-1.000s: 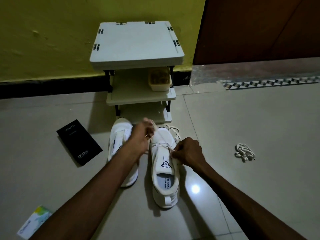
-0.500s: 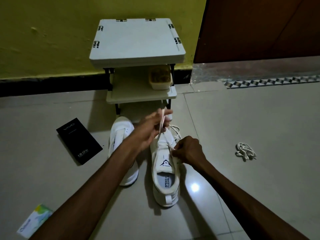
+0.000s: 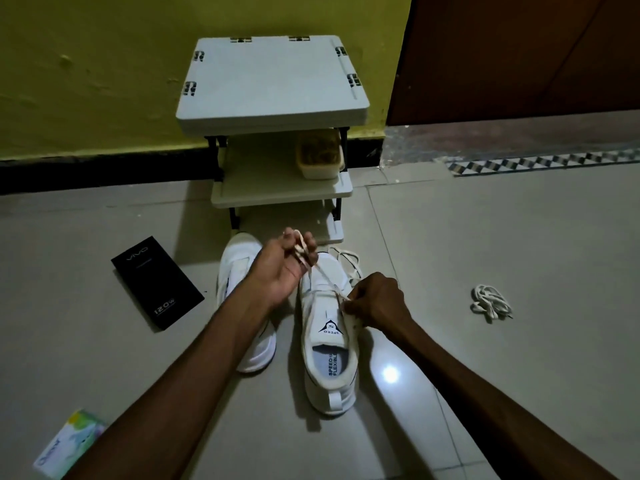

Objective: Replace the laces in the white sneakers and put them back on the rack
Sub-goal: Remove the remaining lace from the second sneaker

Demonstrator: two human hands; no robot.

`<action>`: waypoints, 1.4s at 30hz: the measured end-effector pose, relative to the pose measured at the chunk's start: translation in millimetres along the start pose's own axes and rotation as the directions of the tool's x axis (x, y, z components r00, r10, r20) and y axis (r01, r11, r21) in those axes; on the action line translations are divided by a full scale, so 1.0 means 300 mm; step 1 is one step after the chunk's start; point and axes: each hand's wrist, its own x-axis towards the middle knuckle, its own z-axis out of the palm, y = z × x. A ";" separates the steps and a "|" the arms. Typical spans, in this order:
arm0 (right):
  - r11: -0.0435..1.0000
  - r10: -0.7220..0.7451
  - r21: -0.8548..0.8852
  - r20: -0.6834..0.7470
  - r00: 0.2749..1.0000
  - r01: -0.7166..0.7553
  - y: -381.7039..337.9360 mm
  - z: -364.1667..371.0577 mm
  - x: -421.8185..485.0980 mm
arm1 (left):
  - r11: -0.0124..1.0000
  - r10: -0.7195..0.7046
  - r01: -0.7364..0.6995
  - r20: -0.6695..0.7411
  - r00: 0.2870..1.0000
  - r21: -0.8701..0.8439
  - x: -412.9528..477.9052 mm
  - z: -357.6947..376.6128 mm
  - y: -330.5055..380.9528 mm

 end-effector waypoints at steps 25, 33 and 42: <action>0.934 -0.233 -0.278 0.003 0.972 0.225 -0.085 -0.039 -0.028 | -0.536 0.191 -0.030 0.156 0.969 0.844 -0.048 -0.051 0.022; 0.689 -0.454 -0.541 0.198 0.869 0.483 -0.167 0.007 0.042 | -0.630 0.031 -0.080 0.128 0.991 0.772 -0.097 -0.053 -0.073; 0.351 -0.565 -0.685 0.390 0.727 0.639 -0.205 -0.001 0.040 | -0.606 0.156 -0.077 0.213 0.964 0.792 -0.130 -0.090 -0.140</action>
